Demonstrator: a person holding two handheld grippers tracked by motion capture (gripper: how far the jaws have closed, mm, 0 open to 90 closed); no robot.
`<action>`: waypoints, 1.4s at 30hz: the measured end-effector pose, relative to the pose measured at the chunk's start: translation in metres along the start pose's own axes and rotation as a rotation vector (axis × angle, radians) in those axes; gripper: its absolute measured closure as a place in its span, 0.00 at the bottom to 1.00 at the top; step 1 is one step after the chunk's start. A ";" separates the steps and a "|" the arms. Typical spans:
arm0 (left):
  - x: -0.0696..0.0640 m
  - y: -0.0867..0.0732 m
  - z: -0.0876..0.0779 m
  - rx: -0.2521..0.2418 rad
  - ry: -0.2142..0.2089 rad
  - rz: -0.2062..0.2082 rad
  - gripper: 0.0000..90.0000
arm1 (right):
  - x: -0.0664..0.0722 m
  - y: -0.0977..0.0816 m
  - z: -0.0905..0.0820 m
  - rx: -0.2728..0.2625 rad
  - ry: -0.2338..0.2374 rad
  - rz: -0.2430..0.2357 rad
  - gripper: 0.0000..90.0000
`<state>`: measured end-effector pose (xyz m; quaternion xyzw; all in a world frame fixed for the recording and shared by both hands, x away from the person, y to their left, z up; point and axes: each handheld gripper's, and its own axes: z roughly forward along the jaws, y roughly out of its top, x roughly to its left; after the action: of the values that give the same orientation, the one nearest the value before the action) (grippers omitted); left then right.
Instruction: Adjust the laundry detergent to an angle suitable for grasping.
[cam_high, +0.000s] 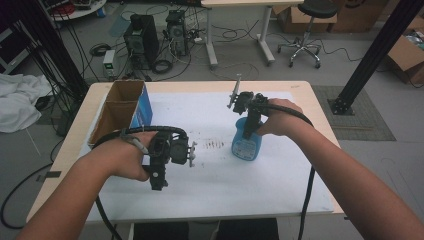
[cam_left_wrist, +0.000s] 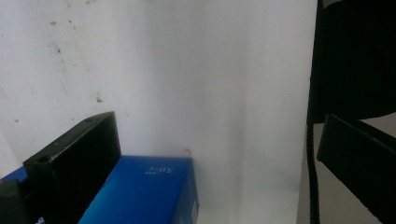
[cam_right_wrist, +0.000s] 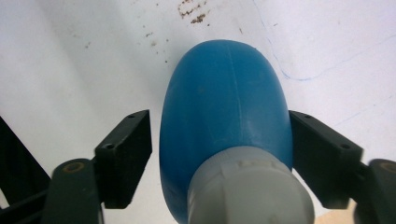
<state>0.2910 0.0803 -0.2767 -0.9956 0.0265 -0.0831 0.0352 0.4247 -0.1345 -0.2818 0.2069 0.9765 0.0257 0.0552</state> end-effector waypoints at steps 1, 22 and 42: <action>0.000 0.000 0.000 -0.001 0.001 0.000 0.00 | 0.000 0.000 0.000 -0.002 -0.003 0.000 0.25; 0.002 0.000 0.002 0.003 -0.010 -0.003 0.00 | -0.003 0.000 -0.016 -0.046 0.004 -0.016 0.15; 0.003 0.001 0.003 0.005 -0.016 -0.006 0.00 | -0.003 -0.004 -0.034 -0.088 0.001 -0.043 0.08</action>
<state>0.2942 0.0798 -0.2791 -0.9962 0.0233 -0.0752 0.0375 0.4219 -0.1400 -0.2485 0.1831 0.9787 0.0677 0.0641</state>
